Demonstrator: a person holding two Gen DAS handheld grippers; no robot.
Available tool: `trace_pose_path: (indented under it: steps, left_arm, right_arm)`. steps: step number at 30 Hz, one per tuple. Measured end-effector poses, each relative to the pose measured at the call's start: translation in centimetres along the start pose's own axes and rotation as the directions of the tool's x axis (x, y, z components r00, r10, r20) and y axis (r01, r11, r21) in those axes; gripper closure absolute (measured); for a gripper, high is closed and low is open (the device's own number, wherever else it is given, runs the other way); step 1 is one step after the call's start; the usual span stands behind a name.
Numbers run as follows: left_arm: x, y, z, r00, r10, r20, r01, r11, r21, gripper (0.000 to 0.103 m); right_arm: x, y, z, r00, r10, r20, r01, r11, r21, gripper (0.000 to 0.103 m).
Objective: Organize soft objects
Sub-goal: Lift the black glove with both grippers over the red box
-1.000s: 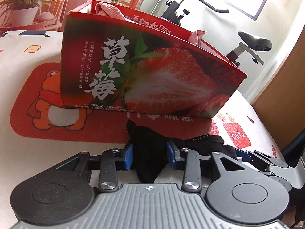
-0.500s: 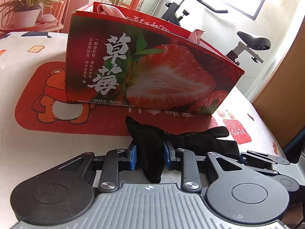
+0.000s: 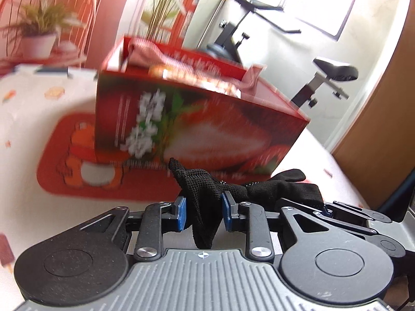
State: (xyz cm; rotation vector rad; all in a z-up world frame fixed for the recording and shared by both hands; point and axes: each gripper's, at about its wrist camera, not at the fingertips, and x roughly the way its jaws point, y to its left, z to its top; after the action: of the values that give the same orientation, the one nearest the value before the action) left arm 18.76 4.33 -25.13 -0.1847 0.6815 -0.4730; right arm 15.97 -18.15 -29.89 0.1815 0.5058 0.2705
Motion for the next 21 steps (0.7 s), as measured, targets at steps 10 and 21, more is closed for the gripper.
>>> trace_pose_path:
  steps: [10,21]
  left_arm:
    - [-3.0,-2.0,6.6,0.991,0.018,0.134,-0.025,0.998,0.05,0.074]
    - [-2.6,-2.5,12.6,0.98,0.067,0.19,-0.079,0.995,0.056,0.074]
  right_arm:
    - [-1.5,0.7,7.0,0.99,0.032,0.138,-0.021,0.996,-0.081,0.086]
    - [1.8,1.0,13.8,0.983,0.018,0.181,-0.002,0.996,-0.09,0.086]
